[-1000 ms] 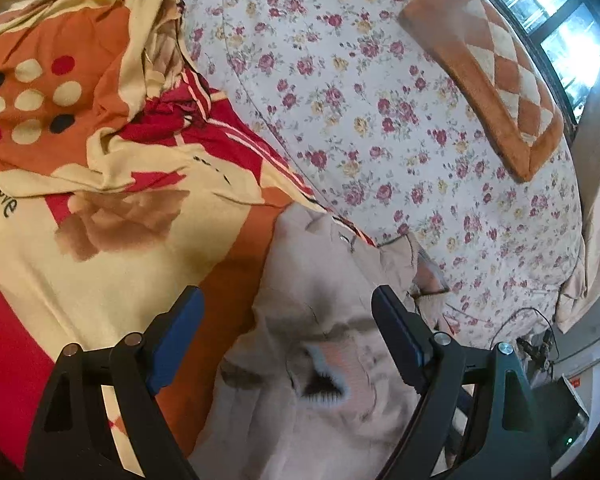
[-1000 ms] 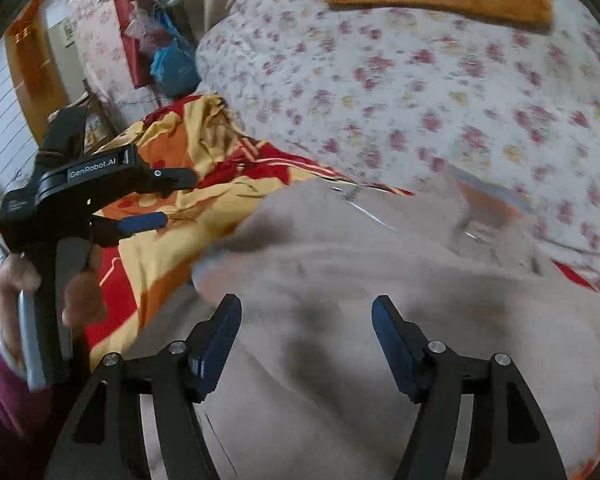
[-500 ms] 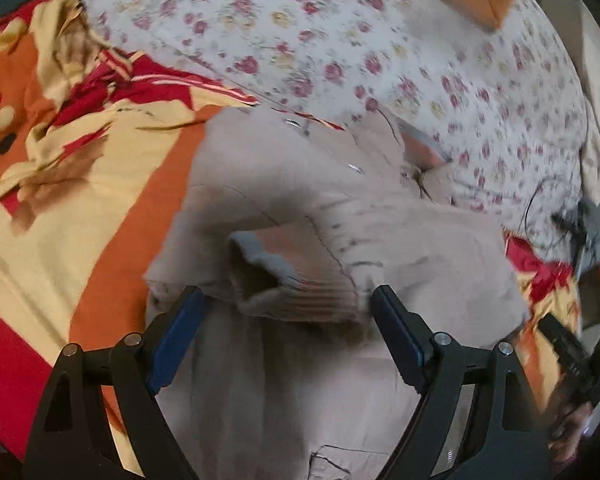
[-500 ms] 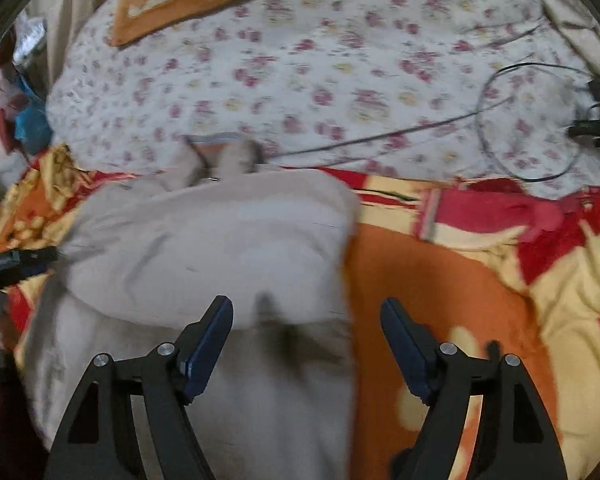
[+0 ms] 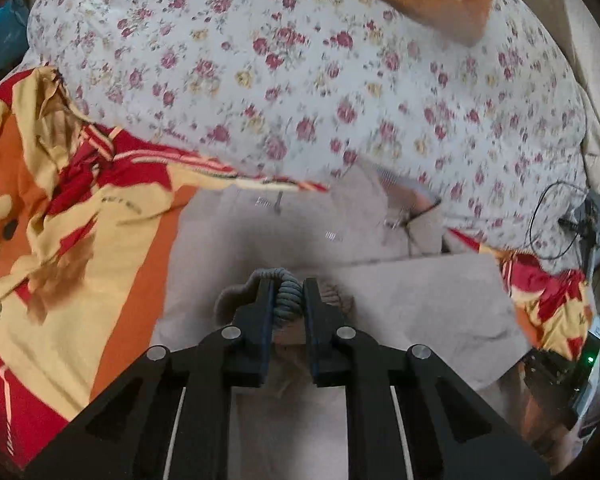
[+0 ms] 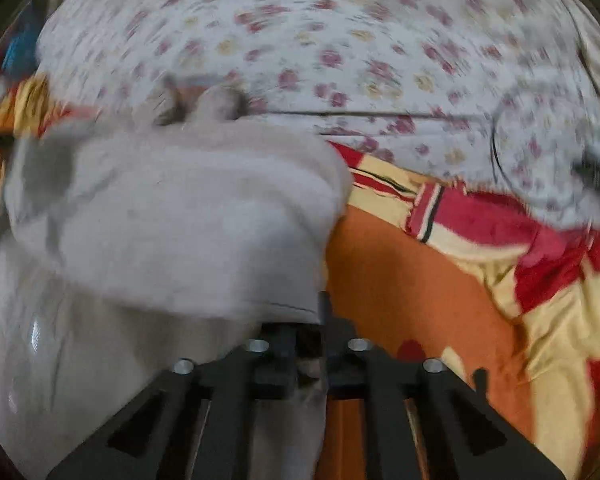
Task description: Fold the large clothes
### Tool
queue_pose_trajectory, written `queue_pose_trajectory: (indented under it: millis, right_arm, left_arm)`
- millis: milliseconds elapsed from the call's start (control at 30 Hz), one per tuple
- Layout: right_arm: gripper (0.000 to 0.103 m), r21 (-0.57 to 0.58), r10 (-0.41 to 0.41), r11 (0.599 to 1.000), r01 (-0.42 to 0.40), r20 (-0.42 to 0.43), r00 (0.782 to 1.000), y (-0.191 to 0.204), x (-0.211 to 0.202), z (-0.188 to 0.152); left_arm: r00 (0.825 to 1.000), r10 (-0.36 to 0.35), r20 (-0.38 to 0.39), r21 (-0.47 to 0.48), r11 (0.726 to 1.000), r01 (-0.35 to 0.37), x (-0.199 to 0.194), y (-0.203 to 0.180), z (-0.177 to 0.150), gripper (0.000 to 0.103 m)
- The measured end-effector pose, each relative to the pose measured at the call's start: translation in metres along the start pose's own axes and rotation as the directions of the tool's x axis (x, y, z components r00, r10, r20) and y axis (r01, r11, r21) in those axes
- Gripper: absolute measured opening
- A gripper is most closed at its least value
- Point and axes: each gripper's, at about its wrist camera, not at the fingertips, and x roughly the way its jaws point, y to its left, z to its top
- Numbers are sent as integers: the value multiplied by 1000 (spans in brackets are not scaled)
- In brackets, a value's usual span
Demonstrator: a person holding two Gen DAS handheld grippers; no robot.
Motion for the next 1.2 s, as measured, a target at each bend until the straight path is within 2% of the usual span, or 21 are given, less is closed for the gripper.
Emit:
queue_pose_trajectory:
  millis: [67,133,167,267,367,400,433,467,500,533,633,733,867,967,1033,1067,1200]
  right_arm:
    - [4,88,20,996,-24,37,999,-19,-16,-1]
    - [2,122,-18,992,12,46,999,-33,-31,-10]
    - [0,132,-37,991,34,25,999,-38,-30,-15]
    - [0,97,-72,992,82,-100,992,-37,-14,-38]
    - [3,158,-17,987,28,-70,997,-45,-31,-44]
    - [7,174,-8,985,15,-40,999,-48,-40,-41]
    - [21,175,0,985,0,-1,1000,-48,-50,-37]
    - [53,159,23,987,-28,29,999,-45,-57,-32]
    - [65,137,43,989,-48,40,998,-41,-61,-28]
    - [69,102,55,993,-60,47,997,-34,-63,-23]
    - [68,-51,3,999,-2,5,1000,-4,-52,-14]
    - [68,-147,-55,988,55,2,998,11,-37,-23]
    - [68,-177,-77,981,79,23,997,12,-23,-21]
    - [68,-177,-105,978,112,52,993,8,-22,-20]
    - [68,-158,-84,983,93,60,995,4,-25,-20]
    - [68,-149,-76,985,85,65,995,2,-26,-20]
    - [69,-138,-55,988,64,71,996,-2,-23,-17]
  left_arm:
    - [1000,-9,14,19,1000,9,-5,-2,4,12]
    - [1000,-10,26,42,999,9,-4,-3,-1,12]
    - [1000,-3,22,49,999,2,-1,-3,-4,12]
    - [997,45,-56,54,998,-42,26,3,-24,12]
    - [995,32,-97,51,998,-27,25,11,-36,12]
    - [995,16,-98,44,999,-12,21,13,-38,13]
    - [996,1,-93,30,1000,1,15,16,-38,18]
    - [996,-14,-87,11,1000,15,9,20,-39,23]
    - [996,-28,-82,-7,1000,28,4,24,-39,37]
    - [996,-46,-79,-36,998,43,1,28,-39,52]
    - [990,-105,-98,-145,985,90,1,43,-41,66]
    - [979,-139,-152,-167,979,113,9,42,-45,71]
    - [975,-136,-175,-186,977,102,17,35,-47,73]
    - [976,-192,-106,-260,952,159,9,38,-43,73]
    - [978,-197,-69,-265,949,172,3,37,-38,85]
    - [980,-189,-60,-263,950,167,3,35,-36,86]
    - [980,-142,-139,-249,963,104,19,29,-35,86]
